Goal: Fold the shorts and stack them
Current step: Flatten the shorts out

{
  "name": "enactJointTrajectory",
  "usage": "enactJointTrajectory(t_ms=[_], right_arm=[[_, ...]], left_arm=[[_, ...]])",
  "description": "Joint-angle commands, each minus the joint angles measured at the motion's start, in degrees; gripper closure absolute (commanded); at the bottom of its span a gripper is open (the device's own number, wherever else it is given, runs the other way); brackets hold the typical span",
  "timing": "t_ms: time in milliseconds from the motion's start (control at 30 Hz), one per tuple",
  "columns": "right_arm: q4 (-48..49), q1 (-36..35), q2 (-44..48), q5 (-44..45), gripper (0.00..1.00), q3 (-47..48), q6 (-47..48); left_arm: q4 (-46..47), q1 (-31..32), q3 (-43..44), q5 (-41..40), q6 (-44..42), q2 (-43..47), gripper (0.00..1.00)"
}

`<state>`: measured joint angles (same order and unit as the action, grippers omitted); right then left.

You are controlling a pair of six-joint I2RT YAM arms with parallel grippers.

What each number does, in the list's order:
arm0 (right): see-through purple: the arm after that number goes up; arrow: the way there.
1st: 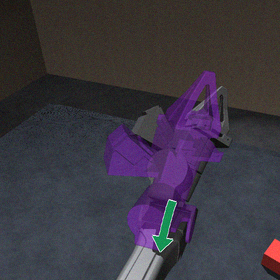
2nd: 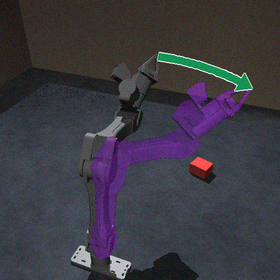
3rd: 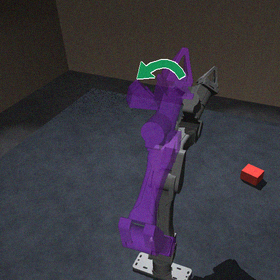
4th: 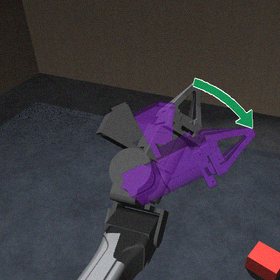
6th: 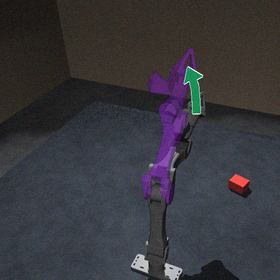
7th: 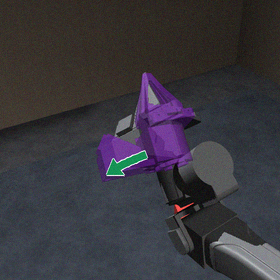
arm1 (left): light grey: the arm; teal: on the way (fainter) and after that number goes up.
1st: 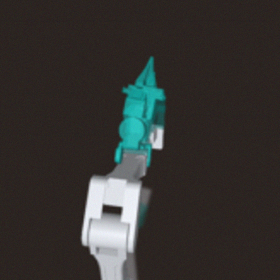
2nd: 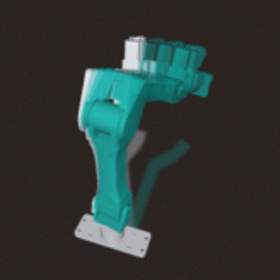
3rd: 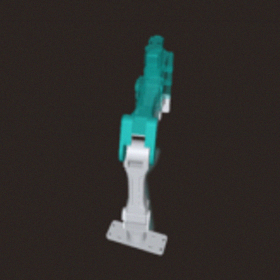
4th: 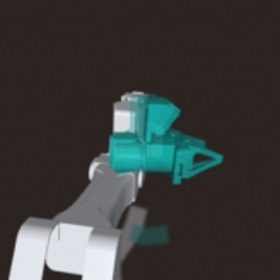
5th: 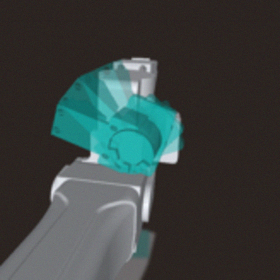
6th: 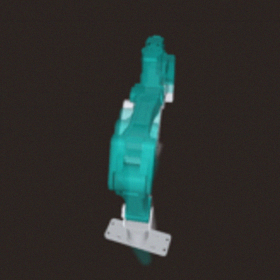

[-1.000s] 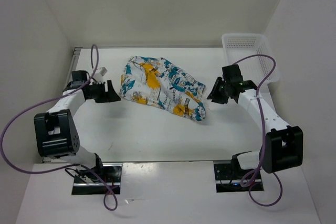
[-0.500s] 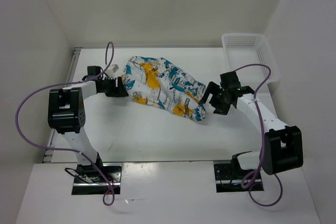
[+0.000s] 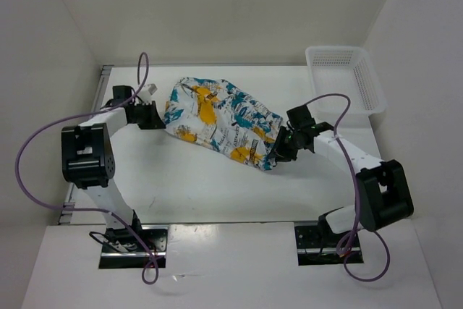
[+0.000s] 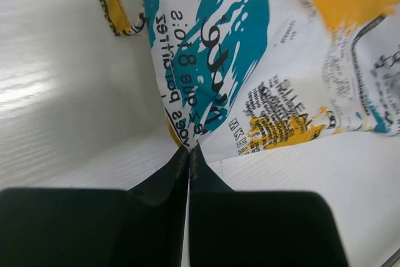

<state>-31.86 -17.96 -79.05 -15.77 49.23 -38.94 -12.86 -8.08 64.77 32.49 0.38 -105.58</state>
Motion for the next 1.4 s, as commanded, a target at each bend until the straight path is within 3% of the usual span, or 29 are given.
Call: enactJointTrajectory(t_ms=[0, 133, 200, 267, 400, 500, 567, 667, 833, 933, 967, 1000, 1033, 1067, 1167, 1267, 1367], right_arm=[[3.73, -1.12, -2.78, 4.67, 0.76, 3.14, -0.79], [4.26, -1.12, -5.59, 7.15, 1.0, 13.48, -0.01], [4.78, 0.81, -9.27, 6.63, 1.0, 18.59, 1.58], [4.26, 3.52, -14.7, 5.84, 1.0, 29.56, 3.33], [-3.35, 5.47, -23.68, 4.61, 1.0, 59.91, 7.03], [-6.81, 6.0, -25.37, 5.4, 1.0, 69.75, 8.26], [-6.82, 6.0, -22.83, 5.4, 1.0, 67.68, 8.26], [-4.45, 7.66, -16.51, 5.4, 1.0, 52.61, 6.87], [-6.36, 10.13, -5.43, 3.64, 1.0, 35.0, 5.63], [-7.25, 10.75, -3.75, 3.64, 1.0, 31.9, 6.85], [-7.25, 10.75, -3.75, 3.64, 0.98, 30.59, 6.86], [-7.25, 10.75, -6.36, 3.64, 0.93, 30.57, 7.38], [-8.3, 10.75, -8.04, 3.64, 0.82, 30.05, 7.39], [-8.31, 10.75, -9.79, 5.12, 0.54, 30.04, 7.39], [-8.31, 10.75, -13.24, 6.37, 0.26, 26.8, 6.86], [-6.38, 10.75, -10.44, 6.37, 0.25, 21.27, 5.2], [-6.38, 10.75, -5.52, 6.37, 0.25, 14.68, 4.57]], left_arm=[[-2.6, -0.54, 4.57, 1.17, -0.38, 6.34, 1.0], [-4.45, -1.59, 7.12, 1.7, -0.38, 10.04, 1.0], [-4.45, -1.59, 9.82, 2.75, -0.38, 10.57, 1.0], [-3.93, -1.59, 13.08, 3.36, -0.38, 9.61, 1.0], [-5.86, -3.86, 28.1, 5.56, -0.38, 6.71, 1.0], [-5.86, -7.11, 36.46, 6.7, -0.38, 8.02, 1.0], [-6.39, -8.88, 37.27, 7.93, -0.38, 9.6, 1.0], [-9.01, -11.34, 32.28, 9.43, -0.38, 12.76, 1.0], [-16.48, -15.9, 11.31, 12.24, -0.38, 21.02, 1.0], [-19.13, -15.92, 2.76, 12.77, -0.38, 23.93, 1.0], [-19.13, -15.92, 1.16, 12.16, -0.38, 23.93, 0.95], [-18.61, -15.92, -0.25, 12.16, -0.38, 23.93, 0.78], [-18.08, -15.92, -1.13, 12.16, -0.38, 22.62, 0.5], [-18.07, -15.92, -1.14, 12.16, -0.38, 20.26, 0.2], [-20.53, -15.92, -0.61, 9.71, -0.38, 17.69, 0.13], [-21.85, -15.92, -0.52, 7.42, -0.38, 18.47, 0.13], [-22.65, -15.92, -4.73, 6.19, -0.38, 21.2, 0.26]])
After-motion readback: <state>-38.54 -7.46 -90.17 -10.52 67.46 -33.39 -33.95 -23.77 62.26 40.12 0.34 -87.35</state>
